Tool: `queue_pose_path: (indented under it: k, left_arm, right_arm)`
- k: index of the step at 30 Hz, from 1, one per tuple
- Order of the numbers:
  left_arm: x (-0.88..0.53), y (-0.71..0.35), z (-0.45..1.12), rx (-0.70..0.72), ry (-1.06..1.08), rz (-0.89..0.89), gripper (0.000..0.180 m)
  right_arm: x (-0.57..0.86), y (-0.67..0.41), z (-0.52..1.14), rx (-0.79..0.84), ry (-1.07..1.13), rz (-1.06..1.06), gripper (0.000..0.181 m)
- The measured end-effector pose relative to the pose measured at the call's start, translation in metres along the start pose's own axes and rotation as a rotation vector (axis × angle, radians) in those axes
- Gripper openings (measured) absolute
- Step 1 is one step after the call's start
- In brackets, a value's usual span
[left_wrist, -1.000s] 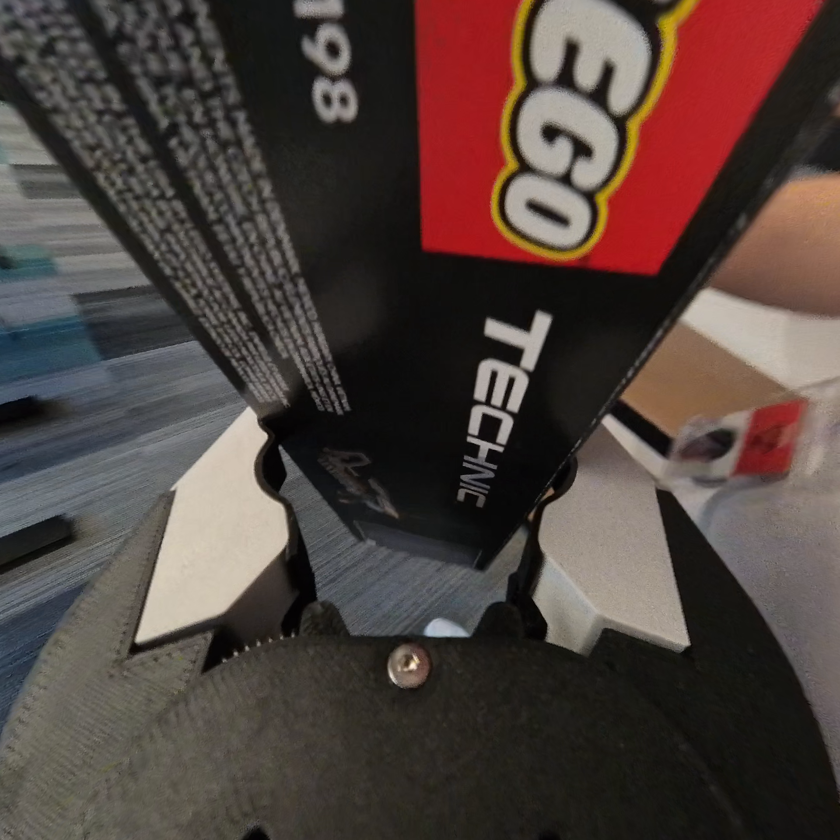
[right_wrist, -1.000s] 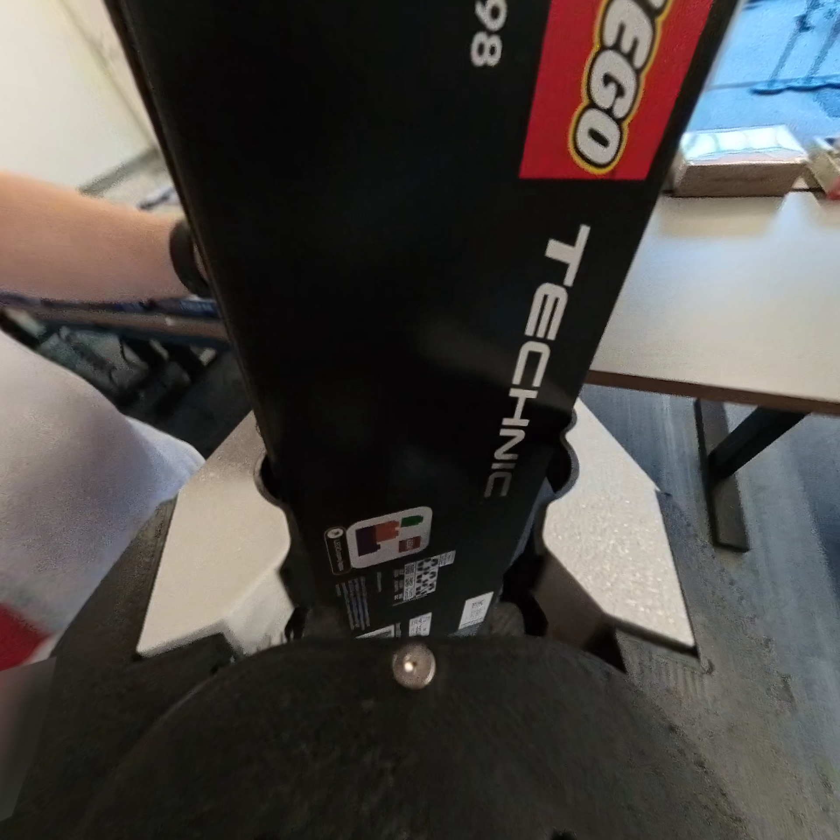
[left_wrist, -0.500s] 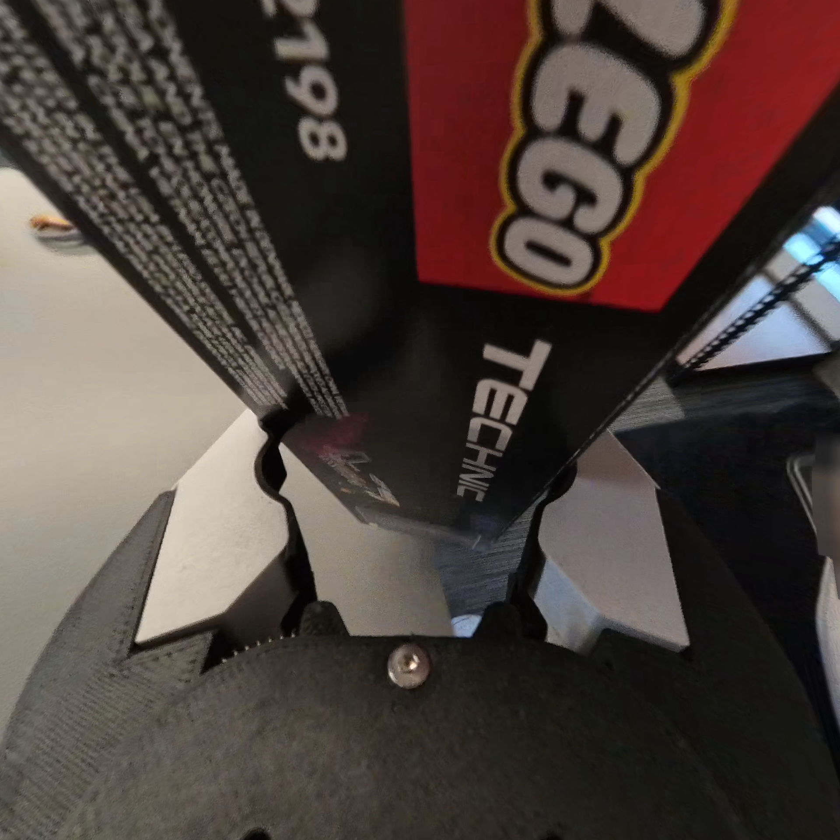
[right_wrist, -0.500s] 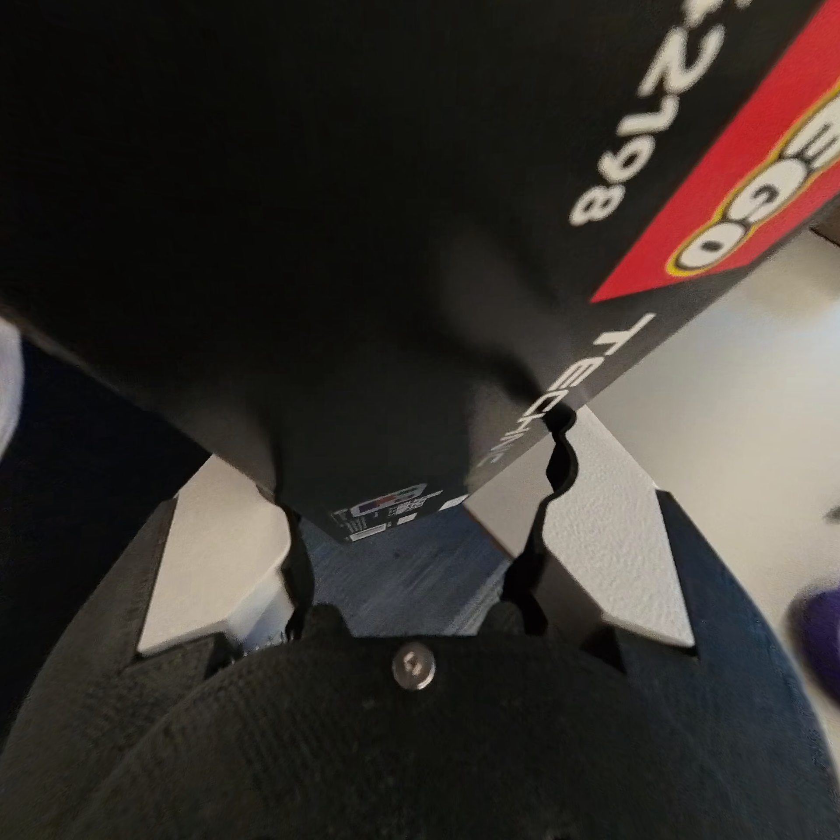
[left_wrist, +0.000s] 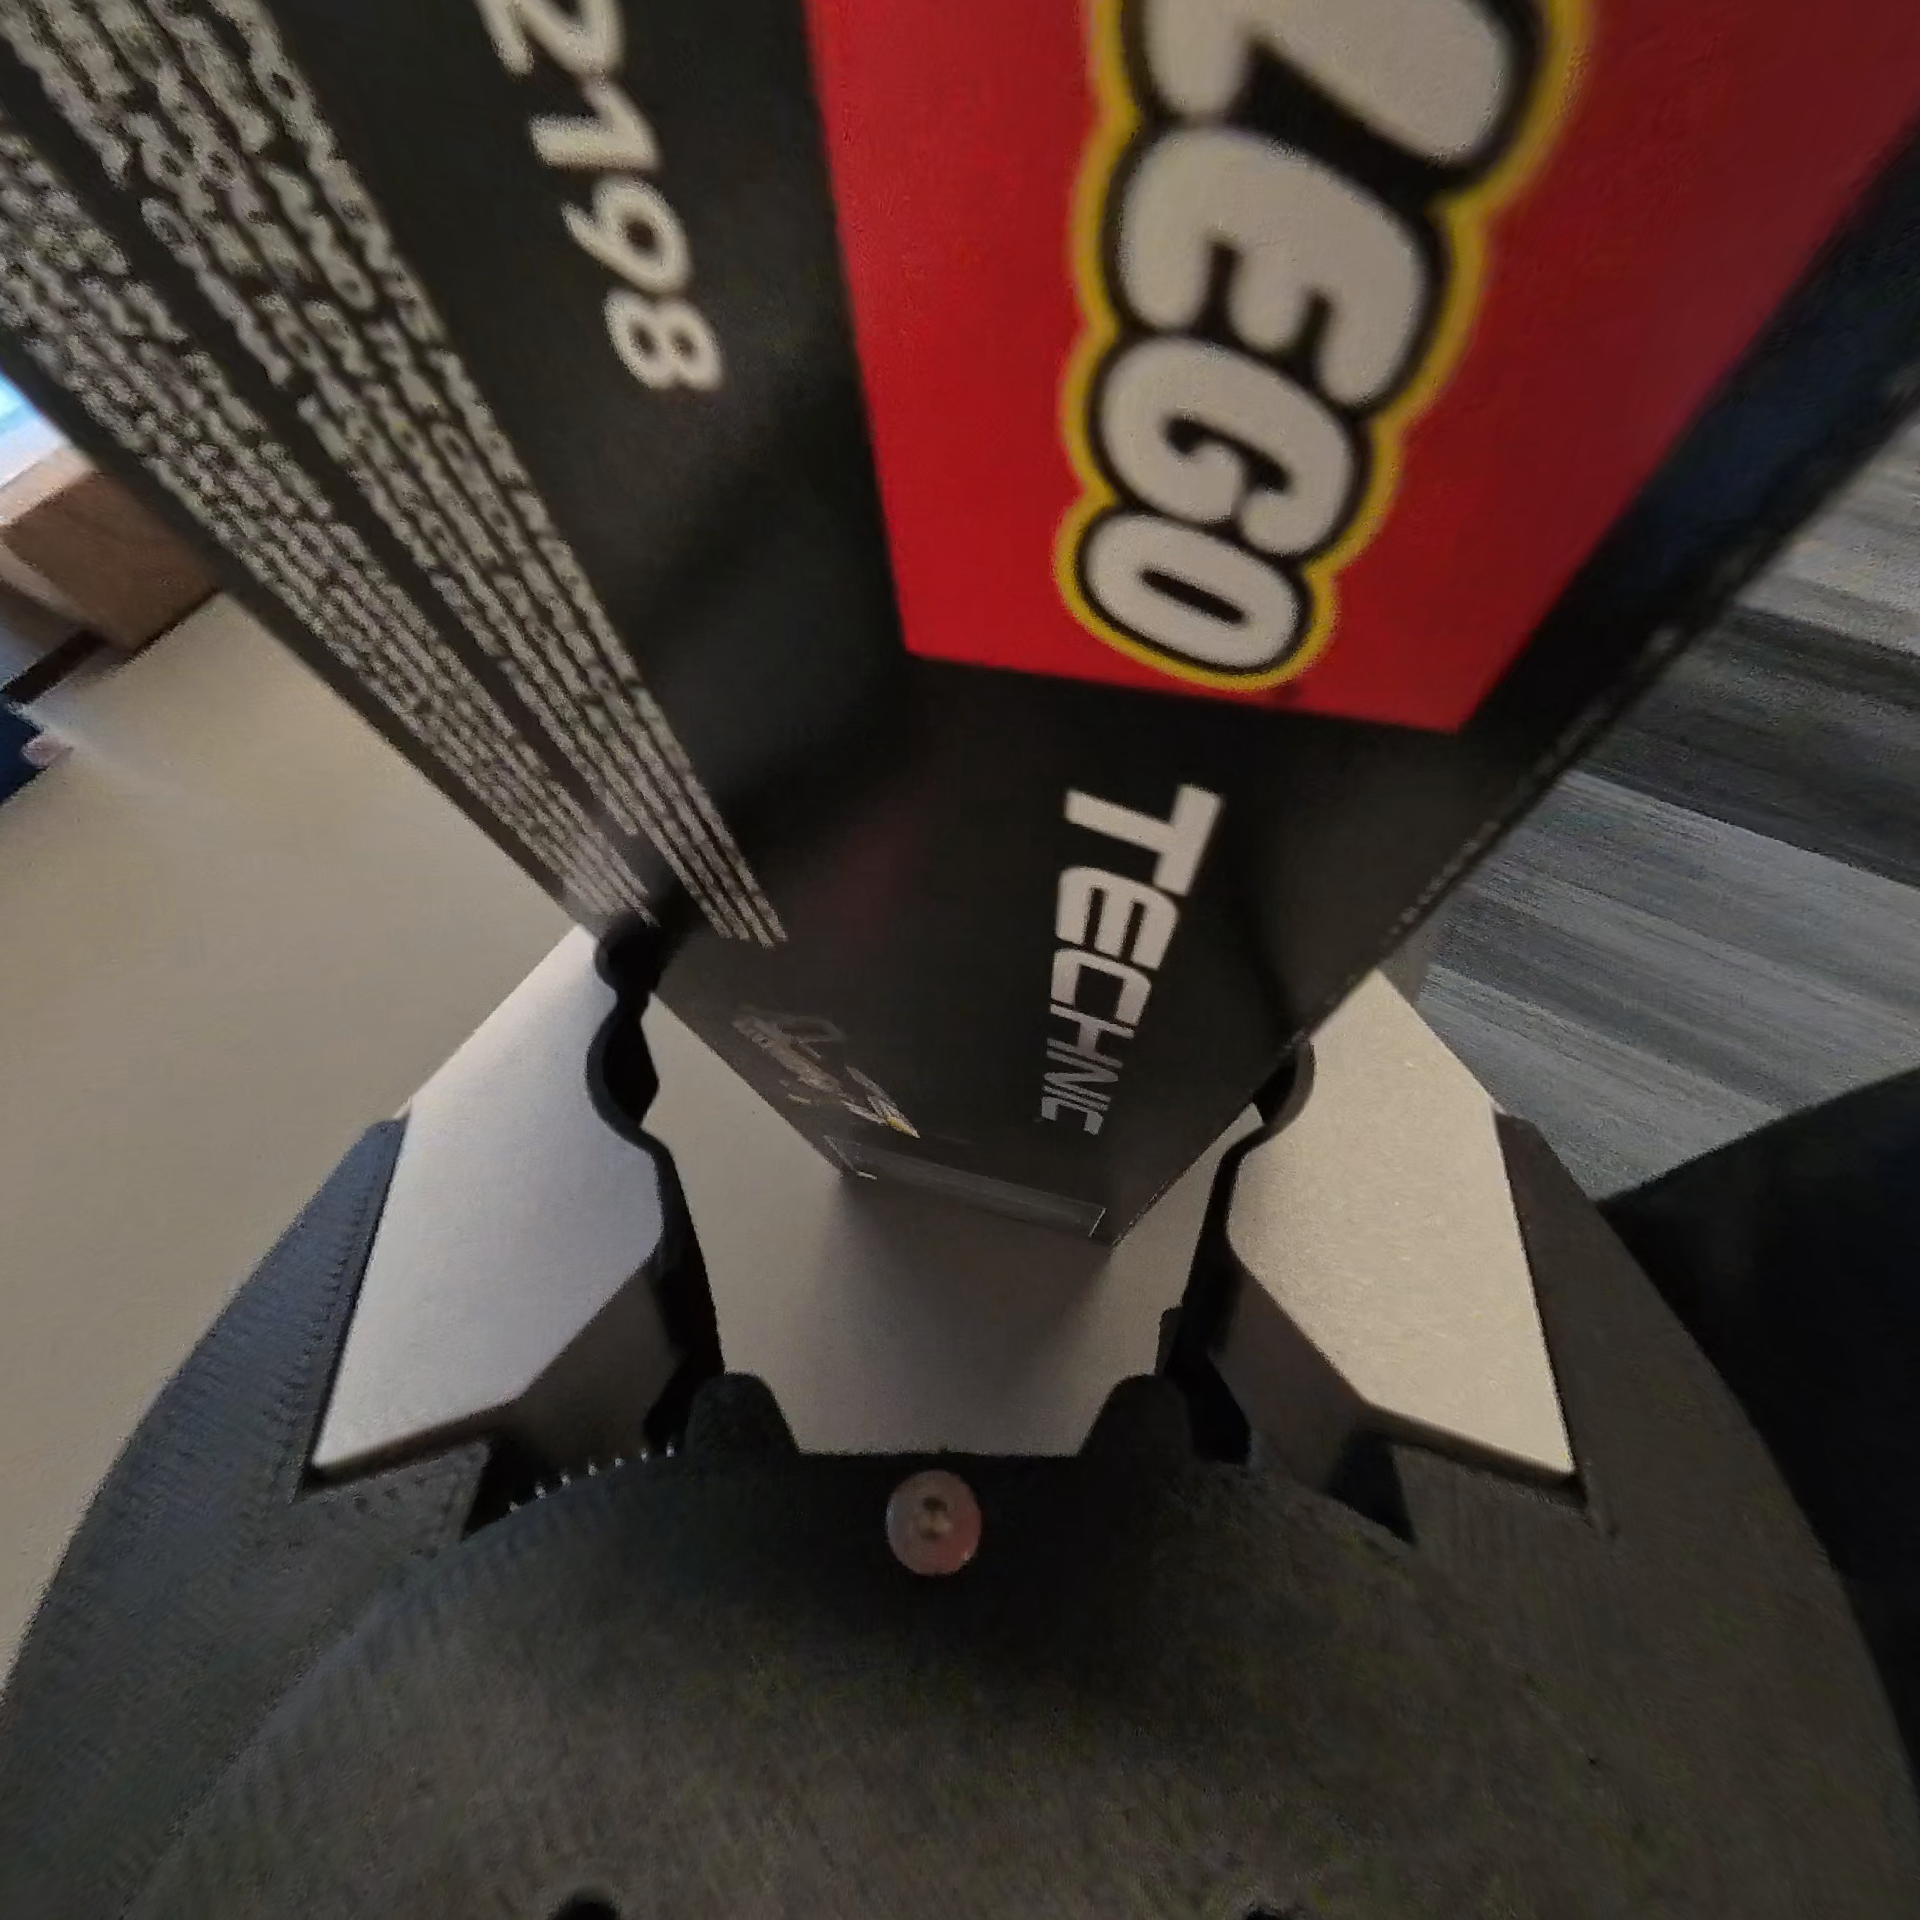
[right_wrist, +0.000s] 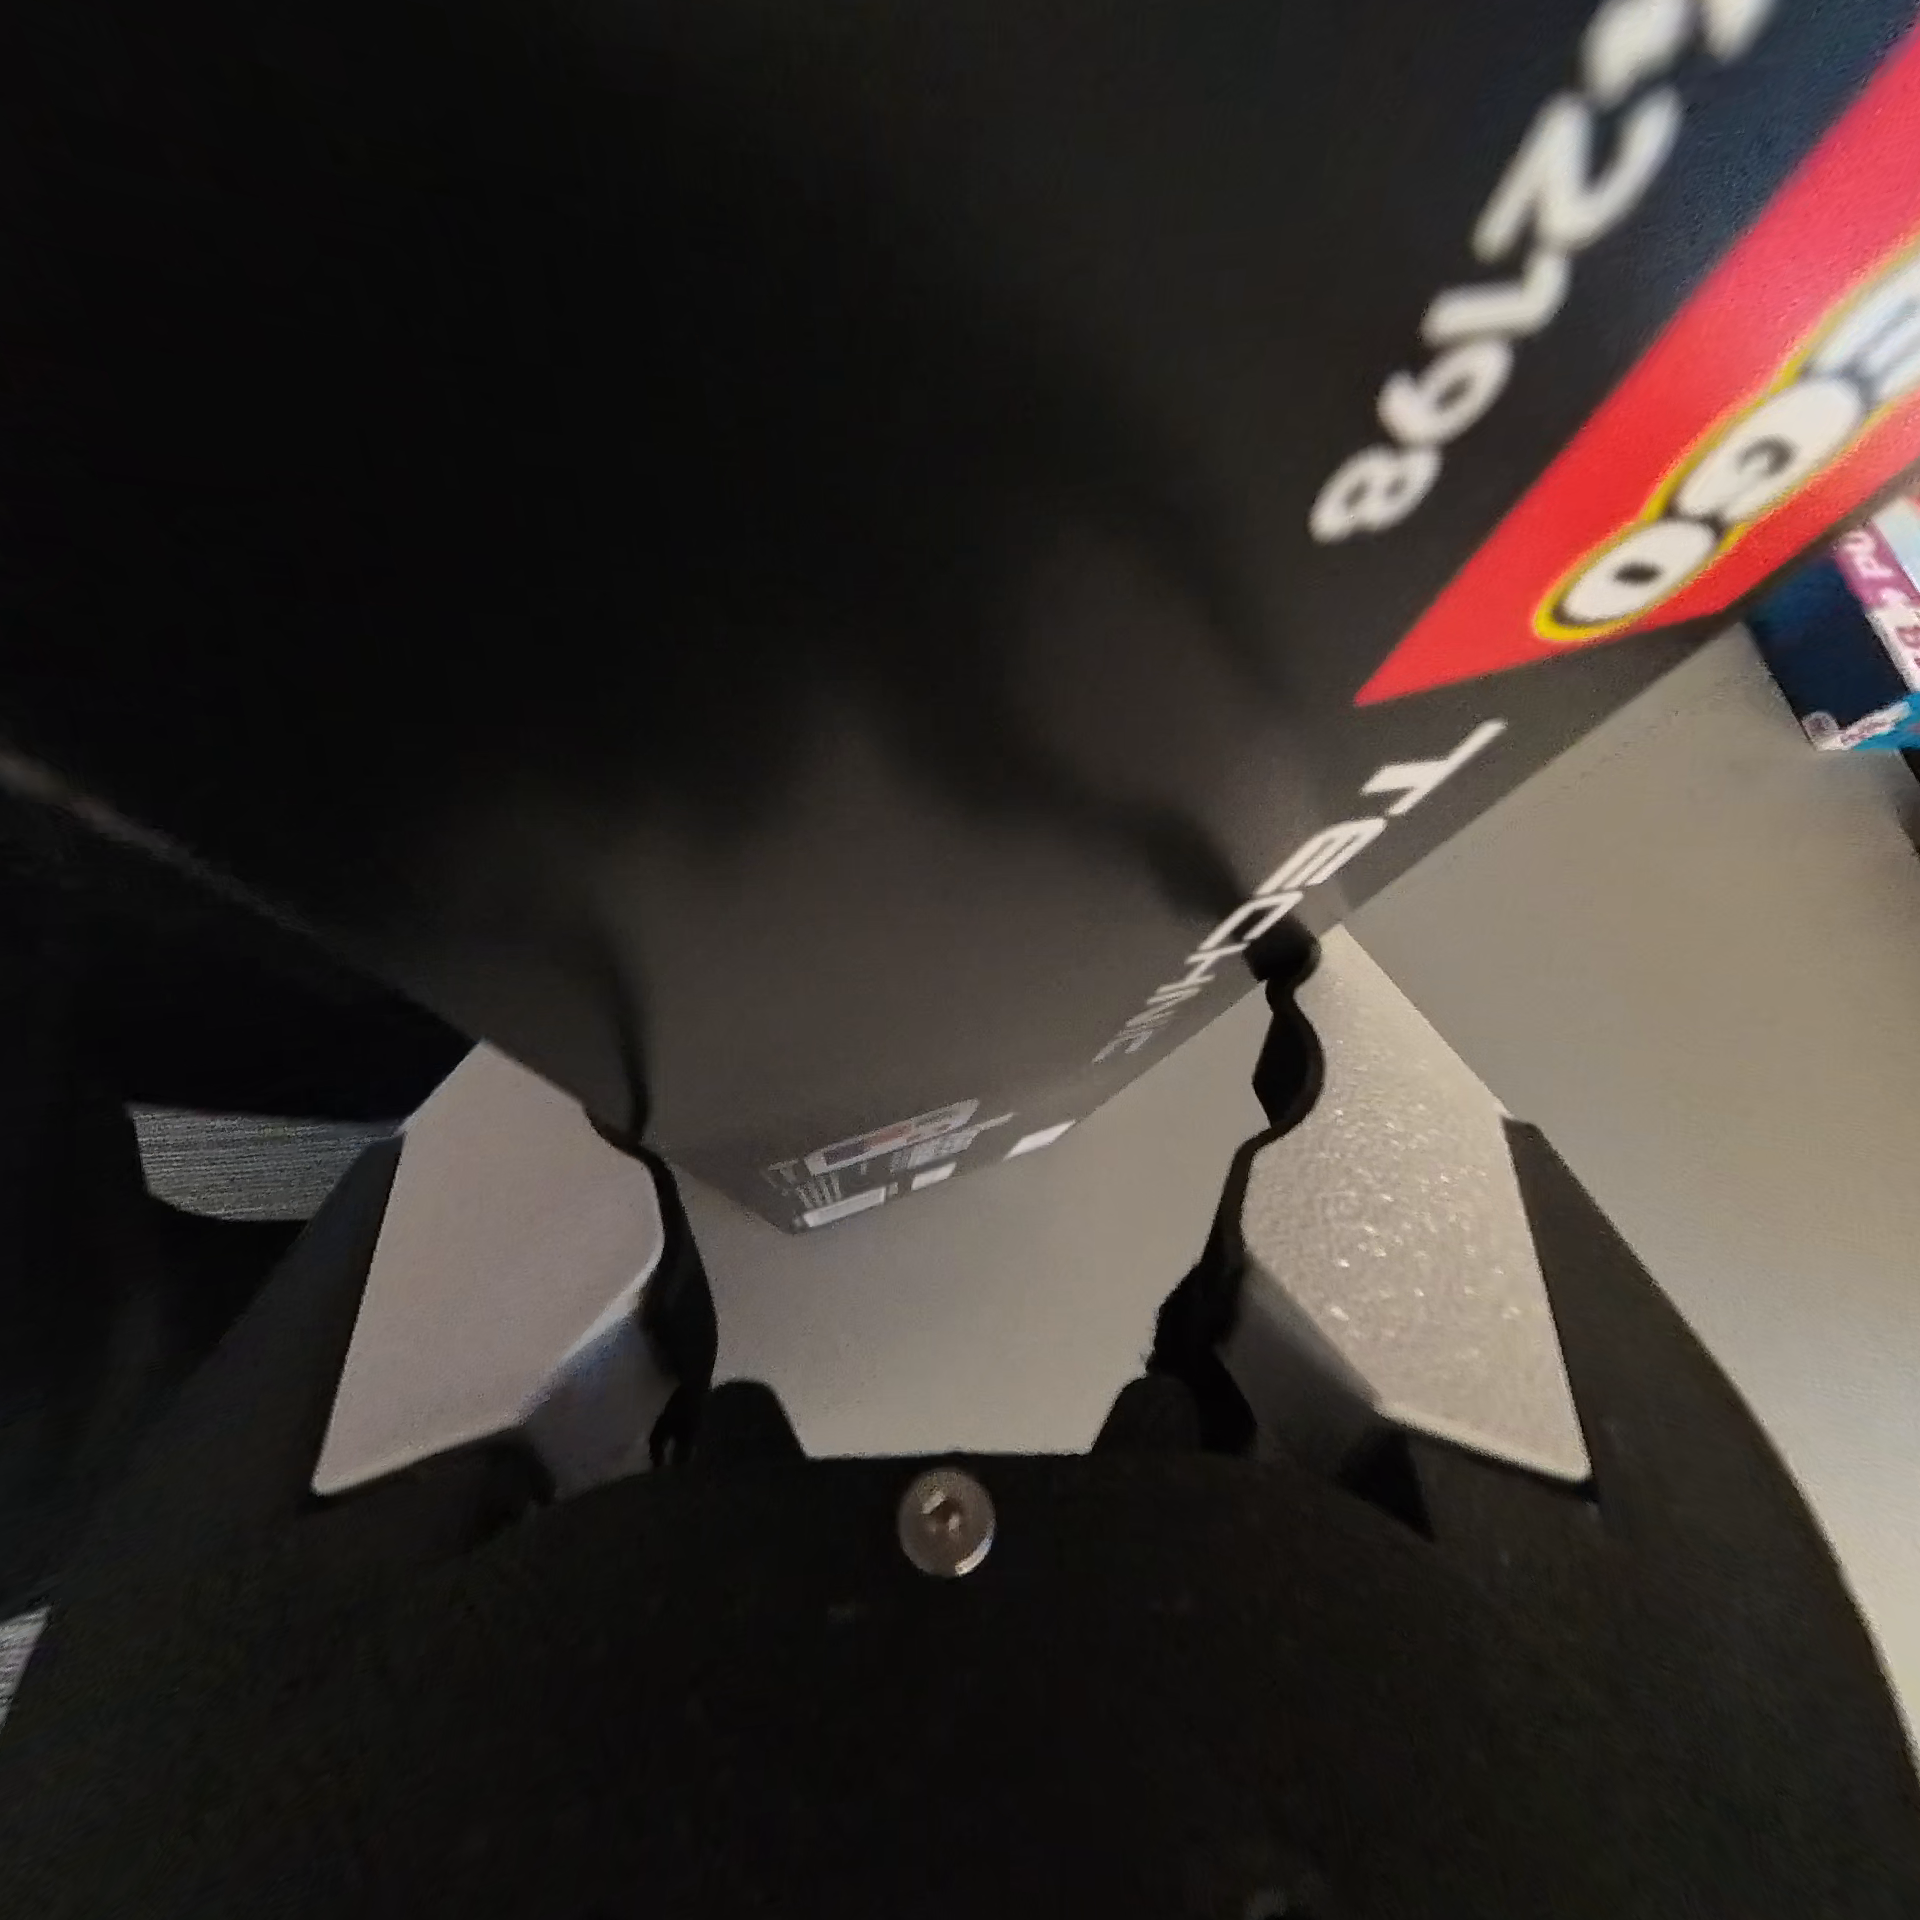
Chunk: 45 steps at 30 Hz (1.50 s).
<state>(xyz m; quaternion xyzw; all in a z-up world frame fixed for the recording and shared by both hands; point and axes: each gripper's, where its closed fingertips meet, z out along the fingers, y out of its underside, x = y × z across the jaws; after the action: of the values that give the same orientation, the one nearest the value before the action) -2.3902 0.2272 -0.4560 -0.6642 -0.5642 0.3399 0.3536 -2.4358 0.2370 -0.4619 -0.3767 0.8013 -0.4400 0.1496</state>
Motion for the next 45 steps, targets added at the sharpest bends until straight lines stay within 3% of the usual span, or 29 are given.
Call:
queue_pose_path:
  k: [5, 9, 12, 13, 15, 19, 22, 27, 32, 39, 45]
  left_arm:
    - [-0.008, 0.003, -0.034, -0.049, -0.243, -0.008, 0.119]
    - [0.008, -0.034, -0.100, 0.037, -0.358, 0.135, 0.100]
    - [0.033, -0.097, -0.130, 0.173, -0.351, 0.396, 0.070]
    - [0.040, -0.108, -0.128, 0.161, -0.314, 0.441, 0.070]
    - [0.049, -0.113, -0.114, 0.082, -0.212, 0.465, 0.080]
    - [0.037, -0.118, -0.098, 0.024, -0.234, 0.601, 0.061]
    - [0.036, -0.113, -0.086, -0.031, -0.178, 0.524, 0.059]
    - [0.040, -0.108, -0.079, -0.010, -0.191, 0.538, 0.027]
    - [0.039, -0.108, -0.078, 0.064, -0.223, 0.448, 0.025]
    - [0.035, -0.108, -0.076, 0.044, -0.249, 0.423, 0.025]
    - [0.036, -0.112, -0.071, 0.065, -0.330, 0.341, 0.024]
  right_arm:
    - [-0.002, -0.006, -0.014, 0.061, -0.004, -0.008, 0.125]
    - [-0.011, -0.036, -0.068, 0.134, 0.110, -0.145, 0.125]
    - [-0.016, -0.081, -0.115, 0.207, 0.251, -0.372, 0.095]
    - [-0.023, -0.096, -0.123, 0.229, 0.255, -0.439, 0.080]
    - [-0.037, -0.114, -0.122, 0.212, 0.194, -0.491, 0.068]
    - [-0.045, -0.117, -0.101, 0.109, 0.152, -0.531, 0.051]
    - [-0.039, -0.102, -0.085, -0.005, 0.147, -0.438, 0.058]
    - [-0.034, -0.104, -0.088, -0.019, 0.235, -0.441, 0.037]
    - [-0.034, -0.103, -0.086, 0.003, 0.302, -0.386, 0.035]
    - [-0.031, -0.103, -0.085, -0.007, 0.360, -0.380, 0.033]
    - [-0.017, -0.106, -0.115, 0.087, 0.389, -0.288, 0.025]
